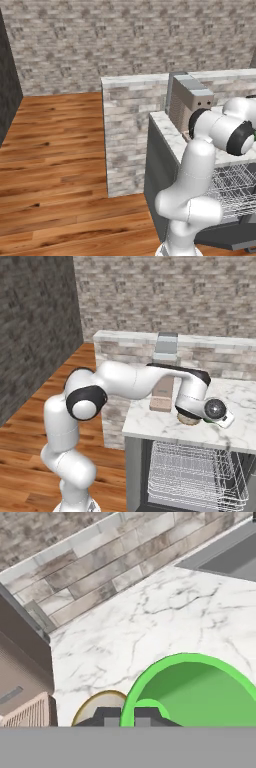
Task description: Pick up the cup and bowl from the counter, place them in the dishwasher, and close the dishwasher door.
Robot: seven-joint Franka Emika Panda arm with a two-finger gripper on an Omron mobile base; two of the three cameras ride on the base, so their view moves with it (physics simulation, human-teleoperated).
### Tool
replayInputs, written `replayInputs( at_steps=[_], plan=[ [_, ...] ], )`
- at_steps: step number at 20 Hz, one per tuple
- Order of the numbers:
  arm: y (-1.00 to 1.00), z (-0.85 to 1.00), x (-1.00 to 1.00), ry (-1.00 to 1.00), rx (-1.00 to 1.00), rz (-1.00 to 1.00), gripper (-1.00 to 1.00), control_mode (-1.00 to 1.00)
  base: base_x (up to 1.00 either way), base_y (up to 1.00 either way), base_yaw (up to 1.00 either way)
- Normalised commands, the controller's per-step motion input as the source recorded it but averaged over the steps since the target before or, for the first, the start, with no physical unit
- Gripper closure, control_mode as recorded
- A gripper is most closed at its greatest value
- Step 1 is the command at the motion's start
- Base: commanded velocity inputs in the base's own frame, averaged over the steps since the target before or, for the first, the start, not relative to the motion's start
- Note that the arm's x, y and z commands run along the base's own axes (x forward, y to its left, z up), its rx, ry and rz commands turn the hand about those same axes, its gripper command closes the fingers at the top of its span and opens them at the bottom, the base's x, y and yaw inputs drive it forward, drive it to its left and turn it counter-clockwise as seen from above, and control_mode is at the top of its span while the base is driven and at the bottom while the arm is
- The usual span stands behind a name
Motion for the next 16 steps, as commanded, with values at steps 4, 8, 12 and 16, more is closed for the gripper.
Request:
replayInputs(
  at_steps=[4, 8, 12, 16],
  plan=[
    [0.11, -0.23, -0.06, -0.05, 0.16, -0.03, 1.0, -1.0, 0.0, 0.0, 0.0],
    [0.03, -0.2, -0.1, -0.05, 0.18, -0.03, 1.0, -1.0, 0.0, 0.0, 0.0],
    [0.0, -0.27, -0.16, -0.06, 0.2, -0.03, 1.0, -1.0, 0.0, 0.0, 0.0],
    [0.0, -0.21, -0.28, -0.06, 0.17, -0.04, 1.0, -1.0, 0.0, 0.0, 0.0]
  ],
)
